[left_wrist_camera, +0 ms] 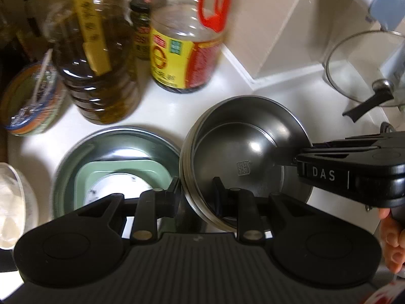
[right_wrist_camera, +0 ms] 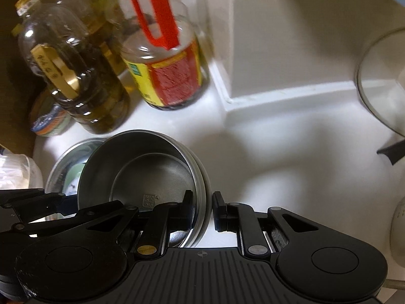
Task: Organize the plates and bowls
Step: 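Lift the bowl stack with both grippers and carry it over the steel tray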
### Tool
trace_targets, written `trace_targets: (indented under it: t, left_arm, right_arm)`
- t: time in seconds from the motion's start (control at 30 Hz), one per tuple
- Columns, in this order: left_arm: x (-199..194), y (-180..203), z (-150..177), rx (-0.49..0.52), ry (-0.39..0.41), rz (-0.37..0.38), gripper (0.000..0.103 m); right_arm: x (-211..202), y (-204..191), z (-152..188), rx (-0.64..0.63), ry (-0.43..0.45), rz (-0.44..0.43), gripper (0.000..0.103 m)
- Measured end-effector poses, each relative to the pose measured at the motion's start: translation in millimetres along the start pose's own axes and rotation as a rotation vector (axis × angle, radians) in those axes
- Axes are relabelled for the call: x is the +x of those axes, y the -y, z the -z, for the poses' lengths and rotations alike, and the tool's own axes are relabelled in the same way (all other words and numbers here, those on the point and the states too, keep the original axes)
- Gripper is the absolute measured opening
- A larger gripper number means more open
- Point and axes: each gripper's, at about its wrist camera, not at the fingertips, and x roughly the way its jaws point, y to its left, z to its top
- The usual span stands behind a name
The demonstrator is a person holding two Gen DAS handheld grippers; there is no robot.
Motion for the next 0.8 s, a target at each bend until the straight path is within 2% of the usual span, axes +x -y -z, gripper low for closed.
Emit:
trace_targets:
  t: [0.33,0.8]
  left_arm:
    - [-30.3,-43.2,4.2,-0.081,0.048,-0.052,0.023]
    - [-41.8,-98.7,24.7,-0.198,0.034,-0.108,0.022]
  right_arm:
    - [-6.8,-52.5,-17.3,-0.085,0.017,-0.045,0.016]
    - [15.8,-116.7,-12.1,-0.192,-0.031,-0.096,0.016]
